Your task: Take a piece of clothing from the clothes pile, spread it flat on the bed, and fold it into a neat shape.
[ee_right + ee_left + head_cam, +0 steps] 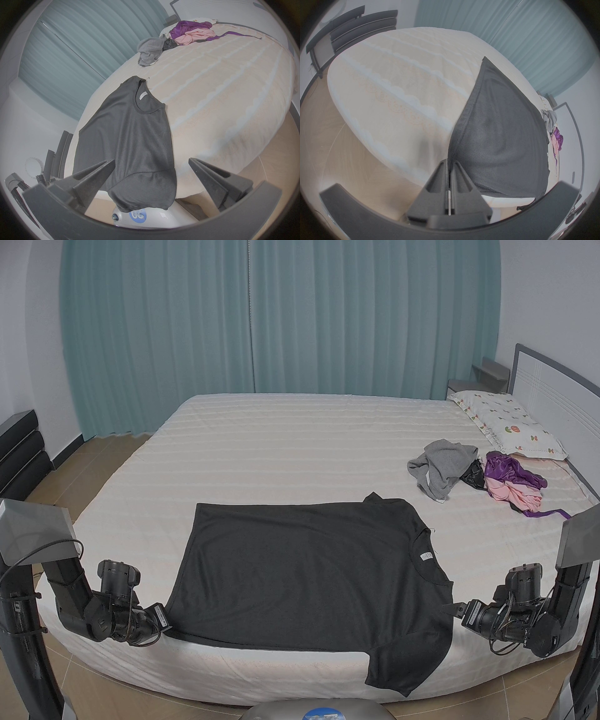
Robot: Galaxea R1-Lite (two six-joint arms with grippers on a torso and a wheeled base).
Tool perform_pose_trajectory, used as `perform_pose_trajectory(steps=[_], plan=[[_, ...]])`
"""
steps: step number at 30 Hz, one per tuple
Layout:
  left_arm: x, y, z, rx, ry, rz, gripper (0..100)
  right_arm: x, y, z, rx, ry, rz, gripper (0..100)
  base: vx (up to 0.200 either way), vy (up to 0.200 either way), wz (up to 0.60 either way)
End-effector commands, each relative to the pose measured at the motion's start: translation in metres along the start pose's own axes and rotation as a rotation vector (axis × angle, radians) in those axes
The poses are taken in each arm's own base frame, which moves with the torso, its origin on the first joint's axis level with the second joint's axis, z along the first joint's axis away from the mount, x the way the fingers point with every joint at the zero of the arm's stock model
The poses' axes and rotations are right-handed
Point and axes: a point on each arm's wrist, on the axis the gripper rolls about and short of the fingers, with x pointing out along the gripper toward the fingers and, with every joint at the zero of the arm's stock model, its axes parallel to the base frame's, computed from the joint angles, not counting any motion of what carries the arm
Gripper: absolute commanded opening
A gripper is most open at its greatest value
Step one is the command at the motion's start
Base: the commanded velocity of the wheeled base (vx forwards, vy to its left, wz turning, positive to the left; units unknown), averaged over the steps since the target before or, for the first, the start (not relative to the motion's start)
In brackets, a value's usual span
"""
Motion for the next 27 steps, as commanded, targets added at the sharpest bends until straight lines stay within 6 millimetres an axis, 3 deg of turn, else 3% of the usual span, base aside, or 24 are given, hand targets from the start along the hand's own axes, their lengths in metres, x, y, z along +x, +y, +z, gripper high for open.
perform_pose_trajectory(steps=[1, 14, 27], plan=[[-0.001, 0.000, 0.001, -0.025, -0.006, -0.003, 0, 0.014, -0.006, -0.006, -0.006, 0.036, -0.026, 100, 0.000, 0.000, 0.00], [0.000, -0.002, 0.004, -0.055, -0.035, -0.024, 0, 0.045, 0.002, -0.003, -0.033, 0.030, 0.000, 100, 0.000, 0.000, 0.00], [0.000, -0.002, 0.004, -0.055, -0.037, -0.025, 0, 0.054, 0.008, -0.007, -0.051, 0.045, 0.010, 100, 0.000, 0.000, 0.00]])
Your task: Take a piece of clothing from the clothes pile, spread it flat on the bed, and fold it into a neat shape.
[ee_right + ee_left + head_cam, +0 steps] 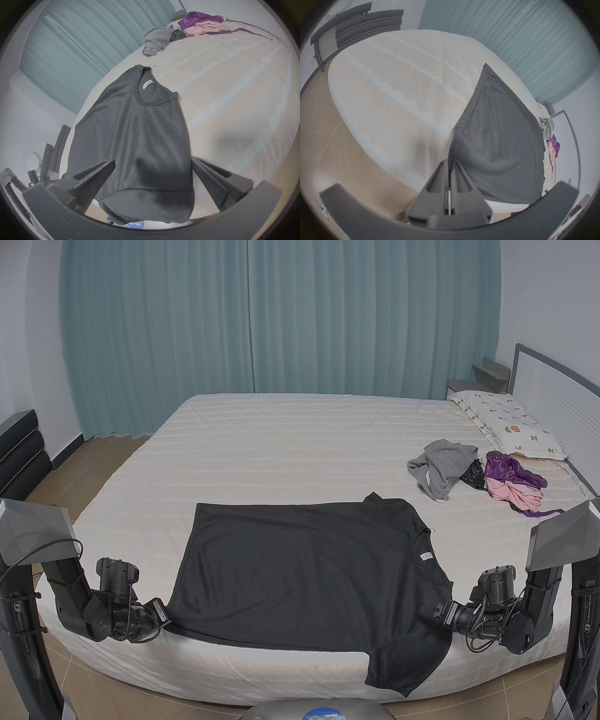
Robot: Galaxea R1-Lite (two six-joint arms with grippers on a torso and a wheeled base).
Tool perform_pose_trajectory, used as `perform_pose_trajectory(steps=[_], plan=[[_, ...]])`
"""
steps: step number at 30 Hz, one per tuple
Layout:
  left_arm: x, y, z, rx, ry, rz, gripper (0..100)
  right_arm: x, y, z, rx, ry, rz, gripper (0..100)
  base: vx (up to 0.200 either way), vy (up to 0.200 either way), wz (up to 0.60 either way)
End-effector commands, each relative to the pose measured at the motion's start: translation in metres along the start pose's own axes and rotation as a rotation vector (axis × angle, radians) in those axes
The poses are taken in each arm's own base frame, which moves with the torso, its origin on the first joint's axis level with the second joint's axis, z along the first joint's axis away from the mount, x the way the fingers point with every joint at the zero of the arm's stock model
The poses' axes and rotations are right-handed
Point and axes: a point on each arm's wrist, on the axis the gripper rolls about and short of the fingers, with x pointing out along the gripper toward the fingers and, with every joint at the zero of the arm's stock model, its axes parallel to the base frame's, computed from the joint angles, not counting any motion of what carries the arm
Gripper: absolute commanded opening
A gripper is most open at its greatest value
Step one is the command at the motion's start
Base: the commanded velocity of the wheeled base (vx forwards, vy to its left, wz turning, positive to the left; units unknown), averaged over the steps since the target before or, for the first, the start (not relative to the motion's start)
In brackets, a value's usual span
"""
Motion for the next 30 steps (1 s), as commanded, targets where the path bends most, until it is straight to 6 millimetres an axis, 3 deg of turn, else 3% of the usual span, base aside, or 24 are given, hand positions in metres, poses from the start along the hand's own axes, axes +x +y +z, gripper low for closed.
perform_pose_trajectory(steps=[1, 9, 11, 20, 27, 28, 30], plan=[[0.000, 0.000, 0.000, -0.001, 0.000, 0.000, 0, 0.001, 0.000, -0.002, -0.002, 0.010, -0.003, 0, 0.000, 0.000, 0.00], [0.000, 0.000, 0.000, 0.000, -0.003, -0.002, 0, -0.004, -0.002, 0.004, 0.019, -0.016, -0.007, 0, 0.000, 0.000, 0.00], [0.000, -0.001, 0.001, 0.000, -0.004, -0.004, 0, -0.006, -0.007, 0.018, 0.040, -0.075, -0.016, 0, 0.000, 0.000, 0.00], [0.001, -0.002, 0.000, 0.004, -0.004, -0.004, 0, 0.007, -0.002, 0.044, 0.039, -0.163, 0.024, 0, 0.000, 0.000, 0.00], [0.001, -0.004, 0.001, 0.008, -0.008, -0.011, 0, 0.023, 0.002, 0.050, 0.031, -0.155, 0.026, 0, 0.000, 0.000, 0.00], [0.001, -0.004, 0.002, 0.008, -0.010, -0.012, 0, 0.025, 0.002, 0.051, 0.030, -0.147, 0.028, 100, 0.000, 0.000, 0.00], [0.001, -0.004, 0.001, 0.008, -0.008, -0.011, 0, 0.027, 0.002, 0.051, 0.030, -0.146, 0.031, 100, 0.000, 0.000, 0.00]])
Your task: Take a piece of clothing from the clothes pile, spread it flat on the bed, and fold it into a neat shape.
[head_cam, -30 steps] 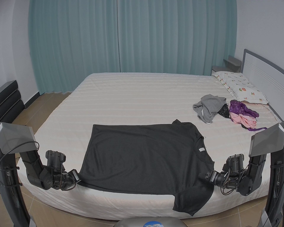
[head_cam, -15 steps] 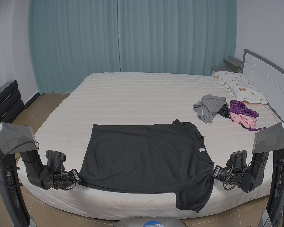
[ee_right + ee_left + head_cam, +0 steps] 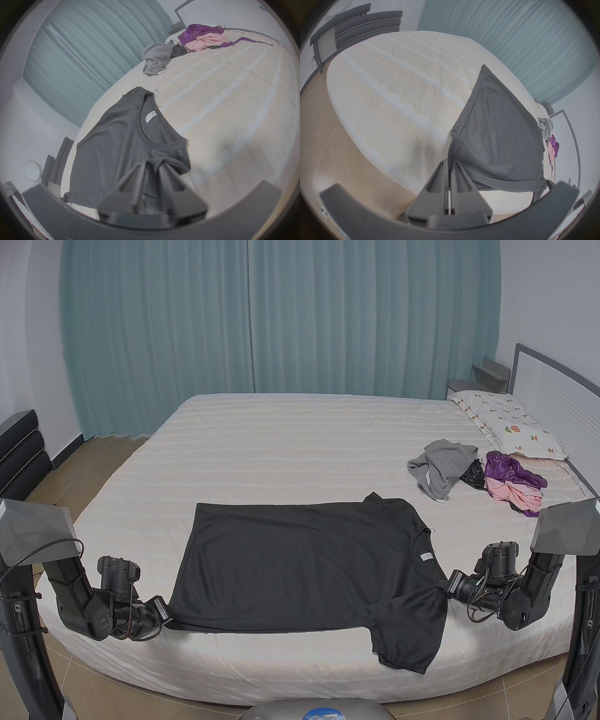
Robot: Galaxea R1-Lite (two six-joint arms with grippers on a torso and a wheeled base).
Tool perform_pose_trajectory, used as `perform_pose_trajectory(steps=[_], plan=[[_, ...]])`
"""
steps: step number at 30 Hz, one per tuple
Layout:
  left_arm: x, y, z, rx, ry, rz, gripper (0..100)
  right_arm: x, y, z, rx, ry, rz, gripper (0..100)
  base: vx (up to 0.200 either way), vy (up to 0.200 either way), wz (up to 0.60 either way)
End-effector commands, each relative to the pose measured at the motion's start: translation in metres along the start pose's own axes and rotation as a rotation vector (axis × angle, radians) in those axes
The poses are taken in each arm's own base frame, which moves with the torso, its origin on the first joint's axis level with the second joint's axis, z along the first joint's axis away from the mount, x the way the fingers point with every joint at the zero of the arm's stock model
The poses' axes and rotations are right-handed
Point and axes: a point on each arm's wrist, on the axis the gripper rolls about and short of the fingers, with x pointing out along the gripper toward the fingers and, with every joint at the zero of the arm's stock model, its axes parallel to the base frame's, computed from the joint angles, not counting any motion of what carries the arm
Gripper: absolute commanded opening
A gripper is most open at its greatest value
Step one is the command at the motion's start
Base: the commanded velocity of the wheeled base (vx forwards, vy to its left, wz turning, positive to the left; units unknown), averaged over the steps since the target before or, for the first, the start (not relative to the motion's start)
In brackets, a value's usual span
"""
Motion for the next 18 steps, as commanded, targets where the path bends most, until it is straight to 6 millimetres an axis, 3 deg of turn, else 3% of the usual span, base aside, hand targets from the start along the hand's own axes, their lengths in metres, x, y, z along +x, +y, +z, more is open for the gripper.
perform_pose_trajectory(steps=[1, 4, 9, 12, 18], plan=[[0.000, 0.000, 0.000, 0.001, 0.001, 0.000, 0, 0.007, 0.002, 0.000, -0.004, 0.000, 0.010, 100, 0.000, 0.000, 0.00], [0.000, 0.000, -0.001, 0.001, 0.002, 0.000, 0, 0.001, 0.004, -0.001, -0.011, 0.002, 0.012, 100, 0.000, 0.000, 0.00], [0.000, 0.000, -0.001, -0.001, 0.004, 0.001, 0, -0.027, 0.006, -0.001, -0.045, 0.022, 0.031, 100, 0.000, 0.000, 0.00], [-0.001, 0.000, -0.001, -0.001, 0.002, 0.000, 0, -0.048, 0.002, -0.012, -0.080, 0.096, 0.063, 100, 0.000, 0.000, 0.00], [-0.001, 0.001, -0.001, -0.003, 0.002, 0.003, 0, -0.065, -0.006, -0.038, -0.152, 0.212, 0.061, 100, 0.000, 0.000, 0.00]])
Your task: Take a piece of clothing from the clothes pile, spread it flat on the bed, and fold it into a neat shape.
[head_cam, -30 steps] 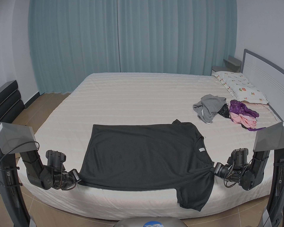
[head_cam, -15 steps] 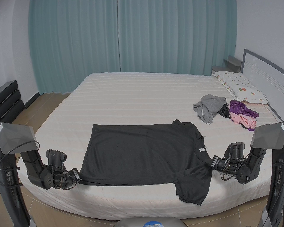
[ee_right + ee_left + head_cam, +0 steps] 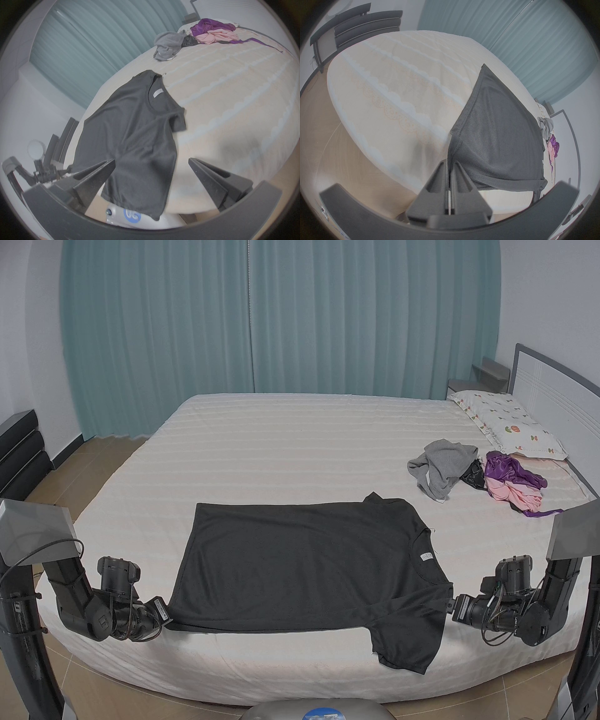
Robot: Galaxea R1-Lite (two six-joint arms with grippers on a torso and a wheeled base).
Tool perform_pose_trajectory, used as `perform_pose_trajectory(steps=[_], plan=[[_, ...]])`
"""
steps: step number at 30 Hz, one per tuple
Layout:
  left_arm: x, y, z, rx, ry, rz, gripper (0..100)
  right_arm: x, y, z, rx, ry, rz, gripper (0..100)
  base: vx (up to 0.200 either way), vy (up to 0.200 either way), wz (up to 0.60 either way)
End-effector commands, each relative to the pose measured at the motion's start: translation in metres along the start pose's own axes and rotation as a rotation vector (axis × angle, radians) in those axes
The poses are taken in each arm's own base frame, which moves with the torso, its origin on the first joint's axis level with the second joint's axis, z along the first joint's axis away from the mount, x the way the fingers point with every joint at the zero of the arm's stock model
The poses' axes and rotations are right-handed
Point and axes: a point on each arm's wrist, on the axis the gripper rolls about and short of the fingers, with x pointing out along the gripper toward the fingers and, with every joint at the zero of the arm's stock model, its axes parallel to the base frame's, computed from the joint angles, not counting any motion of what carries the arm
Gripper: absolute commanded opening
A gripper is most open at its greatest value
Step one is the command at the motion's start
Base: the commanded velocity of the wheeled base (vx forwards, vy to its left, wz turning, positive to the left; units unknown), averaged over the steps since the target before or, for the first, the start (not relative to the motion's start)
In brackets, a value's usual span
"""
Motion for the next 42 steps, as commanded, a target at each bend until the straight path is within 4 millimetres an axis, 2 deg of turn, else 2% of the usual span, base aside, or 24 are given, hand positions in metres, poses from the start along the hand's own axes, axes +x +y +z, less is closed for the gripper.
perform_pose_trajectory(steps=[1, 9, 13, 25, 39, 40, 42], plan=[[-0.001, 0.000, 0.000, -0.001, 0.001, 0.001, 0, -0.012, 0.001, -0.019, -0.040, 0.070, 0.010, 100, 0.000, 0.000, 0.00], [-0.001, 0.001, 0.000, -0.002, 0.000, 0.002, 0, 0.009, 0.005, -0.041, -0.079, 0.091, 0.039, 100, 0.000, 0.000, 0.00], [0.000, 0.001, 0.000, -0.002, -0.001, 0.001, 0, 0.010, 0.004, -0.045, -0.088, 0.077, 0.038, 100, 0.000, 0.000, 0.00], [0.000, 0.001, 0.000, -0.002, -0.001, 0.001, 0, 0.004, 0.001, -0.044, -0.074, 0.067, 0.021, 100, 0.000, 0.000, 0.00], [0.000, 0.001, 0.000, -0.002, -0.001, 0.001, 0, 0.019, 0.006, -0.042, -0.081, 0.037, 0.043, 100, 0.000, 0.000, 0.00], [0.000, 0.001, 0.000, -0.002, -0.001, 0.001, 0, 0.019, 0.006, -0.041, -0.082, 0.033, 0.042, 0, 0.000, 0.000, 0.00], [0.000, 0.001, 0.000, -0.002, -0.001, 0.001, 0, 0.019, 0.006, -0.041, -0.082, 0.029, 0.035, 0, 0.000, 0.000, 0.00]])
